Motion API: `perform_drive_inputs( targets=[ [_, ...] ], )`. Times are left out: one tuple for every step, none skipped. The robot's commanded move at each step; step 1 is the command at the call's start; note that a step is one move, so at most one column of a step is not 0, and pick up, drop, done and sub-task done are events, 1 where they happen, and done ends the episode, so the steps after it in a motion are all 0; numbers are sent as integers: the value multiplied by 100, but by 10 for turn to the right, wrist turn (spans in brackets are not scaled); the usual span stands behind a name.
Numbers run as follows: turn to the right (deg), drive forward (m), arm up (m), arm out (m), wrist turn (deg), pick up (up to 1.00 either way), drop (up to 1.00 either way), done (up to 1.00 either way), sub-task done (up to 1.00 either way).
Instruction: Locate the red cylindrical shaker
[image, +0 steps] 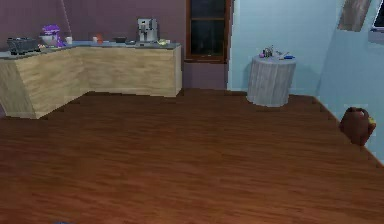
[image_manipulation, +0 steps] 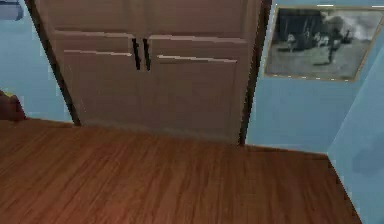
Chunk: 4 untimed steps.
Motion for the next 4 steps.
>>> perform_drive_inputs(
  targets=[
    [0, 85, 0, 0, 0, 0, 0, 0, 0],
    [-270, 0, 0, 0, 0, 0, 0, 0, 0],
    [0, 100, 0, 0, 0, 0, 0, 0, 0],
    [-30, 0, 0, 0, 0, 0, 0, 0, 0]
  ],
)
